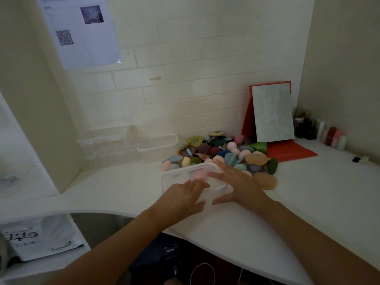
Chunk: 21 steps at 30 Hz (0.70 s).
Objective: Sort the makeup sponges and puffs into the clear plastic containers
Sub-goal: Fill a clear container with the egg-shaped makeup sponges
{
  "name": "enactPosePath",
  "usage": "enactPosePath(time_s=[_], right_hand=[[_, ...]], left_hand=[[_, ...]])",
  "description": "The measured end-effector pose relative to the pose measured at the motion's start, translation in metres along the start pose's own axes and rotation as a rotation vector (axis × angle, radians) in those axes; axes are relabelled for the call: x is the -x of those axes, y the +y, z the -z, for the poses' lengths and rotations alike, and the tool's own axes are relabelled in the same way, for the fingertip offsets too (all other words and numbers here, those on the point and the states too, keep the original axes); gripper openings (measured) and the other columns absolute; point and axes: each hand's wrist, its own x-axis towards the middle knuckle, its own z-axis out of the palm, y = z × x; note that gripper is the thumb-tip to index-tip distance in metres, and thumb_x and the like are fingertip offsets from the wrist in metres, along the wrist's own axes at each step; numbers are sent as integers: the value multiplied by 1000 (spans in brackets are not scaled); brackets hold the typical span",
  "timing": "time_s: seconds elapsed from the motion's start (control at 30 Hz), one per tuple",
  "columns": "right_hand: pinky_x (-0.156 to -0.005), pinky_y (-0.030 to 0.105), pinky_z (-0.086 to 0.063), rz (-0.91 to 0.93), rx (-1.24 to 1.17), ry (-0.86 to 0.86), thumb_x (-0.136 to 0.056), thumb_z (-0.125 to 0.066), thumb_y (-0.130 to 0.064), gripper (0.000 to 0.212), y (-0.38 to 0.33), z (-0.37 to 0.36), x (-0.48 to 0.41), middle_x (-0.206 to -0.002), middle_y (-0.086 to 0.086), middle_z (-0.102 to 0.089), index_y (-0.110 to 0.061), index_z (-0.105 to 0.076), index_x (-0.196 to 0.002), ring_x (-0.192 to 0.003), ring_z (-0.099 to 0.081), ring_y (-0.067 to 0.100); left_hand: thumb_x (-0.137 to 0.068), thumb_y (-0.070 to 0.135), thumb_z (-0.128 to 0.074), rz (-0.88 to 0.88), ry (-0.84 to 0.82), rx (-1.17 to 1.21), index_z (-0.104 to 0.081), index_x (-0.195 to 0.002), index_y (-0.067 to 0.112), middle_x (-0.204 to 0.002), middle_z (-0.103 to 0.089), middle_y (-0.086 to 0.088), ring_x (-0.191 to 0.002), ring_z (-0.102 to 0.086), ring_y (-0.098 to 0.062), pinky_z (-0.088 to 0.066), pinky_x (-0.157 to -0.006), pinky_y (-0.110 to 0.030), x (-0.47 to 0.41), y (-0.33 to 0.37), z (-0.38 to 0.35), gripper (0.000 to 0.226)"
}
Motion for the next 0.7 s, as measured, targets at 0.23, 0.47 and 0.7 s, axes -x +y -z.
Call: enactPosePath(time_s=[0.23,0.47,0.7], right_hand=[[-56,36,-60,262,367,158,-75,-49,-57,66,9,-11,-3,-117,13,-67,-10,-64,-118,-99,-69,27],[-48,25,-55,404,486,283,-64,-76,-50,73,10,-11,-5,-109,13,-70,-17,-45,-121,-88,-71,22],[-70,32,-60,228,305,182,-82,-41,-62,64,6,-7,-1,-124,5,-64,-19,-59,-126,-108,-65,20]], left_hand=[[-78,41,-44,-77,-93,-123,-71,-102,11,-98,-73,-8,-66,-70,-14,-54,-50,-21,-1,-9,-4,47],[-92,38,-38,-36,-237,-184,-43,-135,9,-129,-55,-12,-86,-63,-27,-52,-79,-33,-17,3,16,52],[-91,23,-50,125,-168,121,-36,-142,28,-141,-46,6,-111,-53,-9,-37,-94,-11,2,-3,23,53]])
